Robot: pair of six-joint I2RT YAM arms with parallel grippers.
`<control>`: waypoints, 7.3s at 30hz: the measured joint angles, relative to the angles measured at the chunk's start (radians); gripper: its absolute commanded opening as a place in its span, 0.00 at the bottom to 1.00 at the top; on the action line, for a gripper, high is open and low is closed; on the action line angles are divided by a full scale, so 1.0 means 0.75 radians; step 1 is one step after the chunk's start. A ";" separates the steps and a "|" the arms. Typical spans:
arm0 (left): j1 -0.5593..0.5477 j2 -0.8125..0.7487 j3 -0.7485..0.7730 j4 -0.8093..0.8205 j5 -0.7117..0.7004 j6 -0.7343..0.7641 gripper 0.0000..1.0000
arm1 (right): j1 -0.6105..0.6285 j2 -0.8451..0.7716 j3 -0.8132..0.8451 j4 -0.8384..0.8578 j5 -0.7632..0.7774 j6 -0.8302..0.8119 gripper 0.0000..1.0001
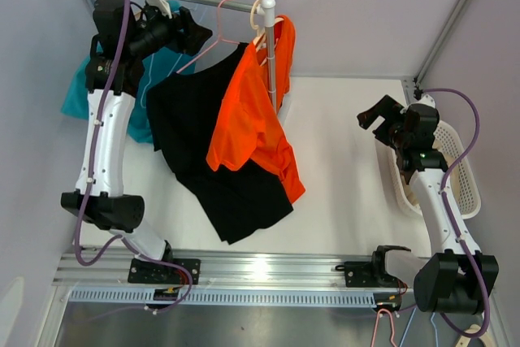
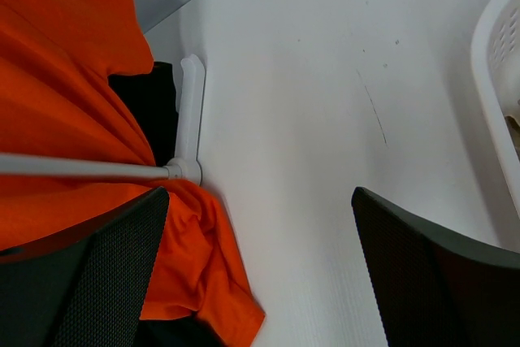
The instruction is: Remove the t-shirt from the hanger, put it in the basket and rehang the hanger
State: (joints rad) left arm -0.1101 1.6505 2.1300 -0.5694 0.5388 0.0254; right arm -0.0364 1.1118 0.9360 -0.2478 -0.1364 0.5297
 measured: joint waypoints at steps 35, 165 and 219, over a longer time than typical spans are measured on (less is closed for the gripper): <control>-0.080 0.159 0.330 -0.188 -0.193 -0.046 0.01 | 0.003 0.000 0.000 -0.001 -0.003 -0.009 0.99; -0.278 -1.112 -0.719 -0.351 -1.190 -0.588 0.01 | 1.026 0.012 0.789 -1.061 0.838 0.030 0.00; -0.278 -0.885 -0.807 0.191 -0.672 -0.510 0.01 | 1.180 0.119 0.717 -0.306 -0.373 -0.492 0.51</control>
State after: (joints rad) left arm -0.3187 0.9871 1.5246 -0.4263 0.0345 -0.3573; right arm 0.8482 1.2007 1.4734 -0.4770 -0.4164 0.1608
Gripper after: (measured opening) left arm 0.029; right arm 0.500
